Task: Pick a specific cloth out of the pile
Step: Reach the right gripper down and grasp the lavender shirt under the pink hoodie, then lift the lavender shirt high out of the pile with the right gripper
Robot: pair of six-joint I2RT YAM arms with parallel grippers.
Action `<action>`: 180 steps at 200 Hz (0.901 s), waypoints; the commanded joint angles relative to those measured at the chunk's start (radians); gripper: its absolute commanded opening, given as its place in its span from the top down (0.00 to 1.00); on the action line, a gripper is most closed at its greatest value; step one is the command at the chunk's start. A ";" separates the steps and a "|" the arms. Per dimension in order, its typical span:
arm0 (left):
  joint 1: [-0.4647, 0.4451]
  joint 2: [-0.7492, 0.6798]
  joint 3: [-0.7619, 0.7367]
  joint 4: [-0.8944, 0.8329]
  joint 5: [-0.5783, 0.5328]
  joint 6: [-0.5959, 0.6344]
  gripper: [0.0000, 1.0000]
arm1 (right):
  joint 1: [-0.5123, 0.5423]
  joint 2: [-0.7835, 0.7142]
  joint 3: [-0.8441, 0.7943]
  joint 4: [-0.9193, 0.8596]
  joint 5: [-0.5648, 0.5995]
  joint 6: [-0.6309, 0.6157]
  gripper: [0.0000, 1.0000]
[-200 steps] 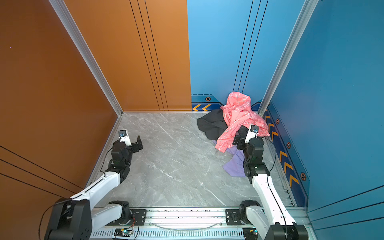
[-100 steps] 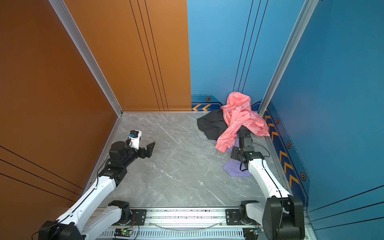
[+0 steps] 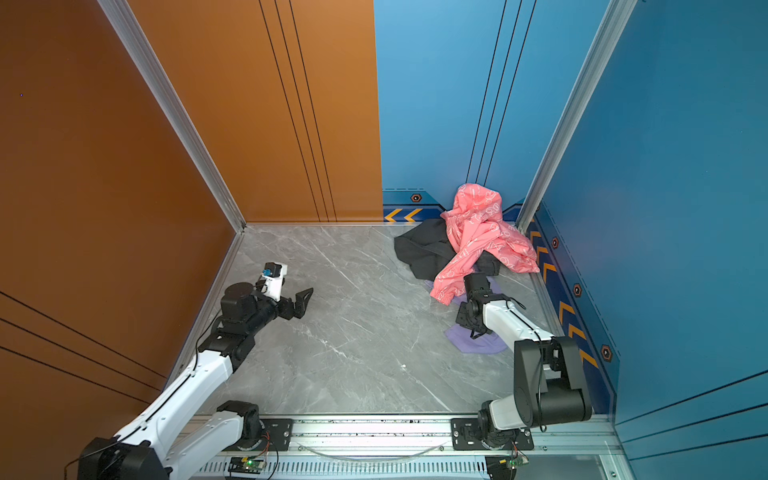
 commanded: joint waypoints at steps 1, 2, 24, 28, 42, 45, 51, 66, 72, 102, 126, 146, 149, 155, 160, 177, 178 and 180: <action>-0.010 -0.003 0.006 -0.007 0.021 0.015 0.02 | -0.003 0.017 0.028 -0.008 0.004 0.011 0.80; -0.009 -0.003 0.005 -0.006 0.021 0.016 0.02 | -0.004 0.017 0.027 -0.008 0.004 0.011 0.81; -0.010 -0.015 0.004 -0.007 0.018 0.018 0.02 | -0.015 0.009 0.026 -0.004 -0.012 0.014 0.99; -0.009 -0.017 0.005 -0.007 0.017 0.020 0.02 | -0.018 0.004 0.026 -0.004 -0.015 0.016 1.00; -0.010 -0.026 0.001 -0.007 0.014 0.022 0.02 | -0.025 -0.025 0.023 0.003 -0.018 0.027 1.00; -0.010 -0.027 0.001 -0.006 0.015 0.022 0.02 | -0.026 -0.034 0.022 0.004 -0.019 0.029 1.00; -0.009 -0.029 0.001 -0.007 0.014 0.023 0.02 | -0.029 -0.054 0.020 0.008 -0.020 0.035 1.00; -0.010 -0.032 0.001 -0.006 0.013 0.025 0.02 | -0.038 -0.116 0.020 0.016 -0.020 0.053 1.00; -0.010 -0.032 0.000 -0.007 0.014 0.025 0.02 | -0.042 -0.143 0.022 0.020 -0.018 0.060 1.00; -0.009 -0.033 0.001 -0.007 0.018 0.027 0.02 | -0.059 -0.291 0.043 0.045 -0.003 0.091 1.00; -0.011 -0.036 0.000 -0.006 0.023 0.028 0.02 | -0.070 -0.389 0.072 0.061 0.019 0.100 1.00; -0.013 -0.035 0.002 -0.005 0.032 0.029 0.02 | -0.082 -0.448 0.106 0.070 0.034 0.103 1.00; -0.013 -0.036 0.001 -0.005 0.035 0.030 0.02 | -0.082 -0.456 0.112 0.071 0.035 0.104 1.00; -0.015 -0.035 0.001 -0.005 0.041 0.030 0.02 | -0.086 -0.469 0.125 0.074 0.038 0.105 1.00; -0.015 -0.035 0.003 -0.005 0.044 0.029 0.02 | -0.088 -0.478 0.139 0.074 0.038 0.104 1.00; -0.018 -0.035 0.003 -0.005 0.050 0.030 0.02 | -0.094 -0.495 0.189 0.074 0.047 0.099 1.00; -0.018 -0.035 0.003 -0.006 0.050 0.029 0.02 | -0.094 -0.495 0.193 0.074 0.048 0.098 1.00; -0.017 -0.035 0.003 -0.005 0.049 0.029 0.02 | -0.095 -0.497 0.200 0.074 0.049 0.096 1.00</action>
